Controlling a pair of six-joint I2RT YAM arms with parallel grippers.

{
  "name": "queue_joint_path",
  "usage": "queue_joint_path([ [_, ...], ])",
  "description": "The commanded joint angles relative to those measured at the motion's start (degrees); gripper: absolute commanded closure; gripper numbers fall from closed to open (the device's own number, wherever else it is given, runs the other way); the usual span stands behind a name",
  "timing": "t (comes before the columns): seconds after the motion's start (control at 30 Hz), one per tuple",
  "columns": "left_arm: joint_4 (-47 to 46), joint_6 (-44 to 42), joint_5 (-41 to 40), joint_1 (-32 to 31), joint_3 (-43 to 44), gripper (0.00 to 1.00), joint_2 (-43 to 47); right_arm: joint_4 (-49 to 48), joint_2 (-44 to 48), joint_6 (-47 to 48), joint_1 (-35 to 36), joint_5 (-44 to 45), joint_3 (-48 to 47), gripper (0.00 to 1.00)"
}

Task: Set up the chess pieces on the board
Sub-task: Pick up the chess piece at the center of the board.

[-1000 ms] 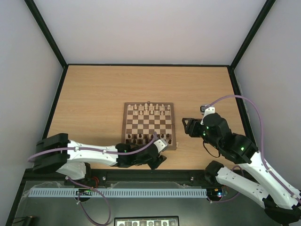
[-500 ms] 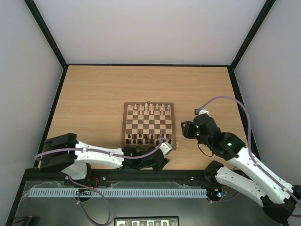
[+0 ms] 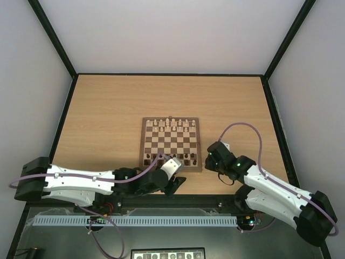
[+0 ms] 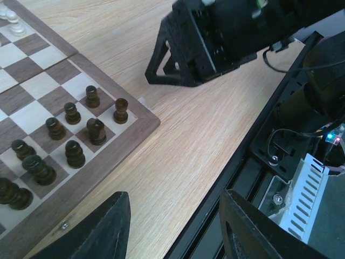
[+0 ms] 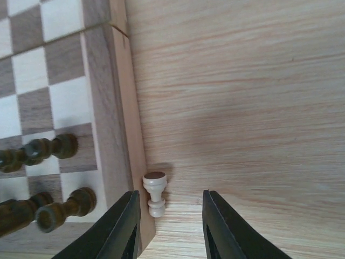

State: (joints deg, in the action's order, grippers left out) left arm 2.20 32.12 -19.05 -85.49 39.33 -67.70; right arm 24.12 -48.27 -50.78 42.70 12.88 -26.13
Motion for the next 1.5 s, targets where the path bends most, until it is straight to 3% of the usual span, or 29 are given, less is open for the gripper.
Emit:
queue_joint_path([
  [0.0,2.0,0.9,-2.4,-0.5,-2.1,0.52,3.4,-5.8,-3.3,-2.6,-0.3,-2.2,2.5,0.67],
  [0.43,2.5,1.3,-2.7,-0.6,-4.8,0.52,8.0,-10.7,-10.1,-2.3,-0.2,-3.9,2.7,0.67],
  [0.73,2.4,1.2,-2.7,-0.6,-4.9,0.52,7.8,-8.2,-7.2,-2.9,-0.2,-1.0,3.0,0.68],
  [0.87,2.2,1.0,-2.6,-0.6,-4.7,0.52,7.6,-8.2,-7.6,-3.0,-0.2,-0.4,3.6,0.75],
  [1.47,2.5,1.1,-2.4,-0.7,-4.5,0.52,7.5,-12.9,-11.8,-2.0,-0.2,-3.2,3.9,0.75],
])
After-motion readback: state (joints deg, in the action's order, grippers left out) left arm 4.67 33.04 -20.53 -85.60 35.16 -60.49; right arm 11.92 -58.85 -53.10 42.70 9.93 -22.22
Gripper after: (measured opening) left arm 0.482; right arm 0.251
